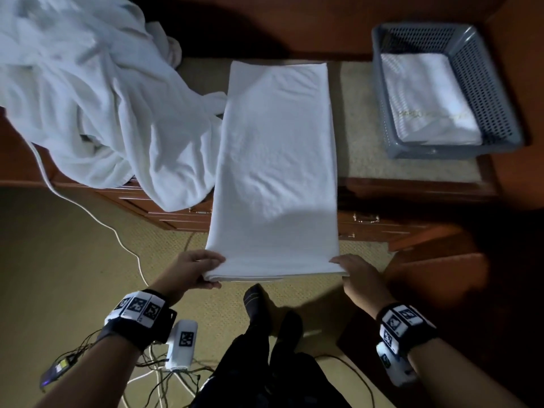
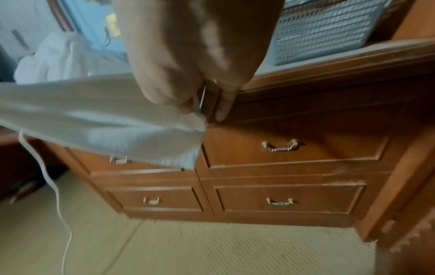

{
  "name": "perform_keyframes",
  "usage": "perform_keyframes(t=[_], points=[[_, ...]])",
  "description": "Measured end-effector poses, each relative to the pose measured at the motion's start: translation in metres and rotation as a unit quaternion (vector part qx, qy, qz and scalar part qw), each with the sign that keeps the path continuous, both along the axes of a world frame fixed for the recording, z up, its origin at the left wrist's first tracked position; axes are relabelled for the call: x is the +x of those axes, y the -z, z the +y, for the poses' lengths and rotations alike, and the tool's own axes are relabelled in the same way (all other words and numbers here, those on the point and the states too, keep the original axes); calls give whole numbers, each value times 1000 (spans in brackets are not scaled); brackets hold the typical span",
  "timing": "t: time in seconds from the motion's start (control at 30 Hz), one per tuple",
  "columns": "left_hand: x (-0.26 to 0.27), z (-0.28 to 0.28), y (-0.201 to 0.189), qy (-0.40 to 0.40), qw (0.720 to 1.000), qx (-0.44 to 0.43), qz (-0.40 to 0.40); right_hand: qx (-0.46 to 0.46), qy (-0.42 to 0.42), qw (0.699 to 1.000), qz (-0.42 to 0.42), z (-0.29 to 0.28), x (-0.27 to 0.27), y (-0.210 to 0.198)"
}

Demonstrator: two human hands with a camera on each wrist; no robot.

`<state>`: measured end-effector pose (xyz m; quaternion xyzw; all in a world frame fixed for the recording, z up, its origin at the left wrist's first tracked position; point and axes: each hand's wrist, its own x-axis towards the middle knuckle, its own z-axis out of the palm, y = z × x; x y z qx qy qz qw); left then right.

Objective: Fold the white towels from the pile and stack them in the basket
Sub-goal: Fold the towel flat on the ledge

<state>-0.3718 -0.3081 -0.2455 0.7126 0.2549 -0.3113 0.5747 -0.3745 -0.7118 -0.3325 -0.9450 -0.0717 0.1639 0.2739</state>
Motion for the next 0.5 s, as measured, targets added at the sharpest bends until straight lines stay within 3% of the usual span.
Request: perform_keyframes(t=[0.17,0.27,0.4,0.5], points=[[20,-12,-31,26,998,-40,-35,-36,-19,993,115,-4,19,-20],[22,-38,-52,27,997,-58,-51,40,-2,985,165,15,23,-37],[27,-73,-74,-10,995,-76,-71,130,-60,985,92,77,27,-68],[33,-88,-96,-17,988,-130,-82,142,-43,986,-77,122,31,-83]])
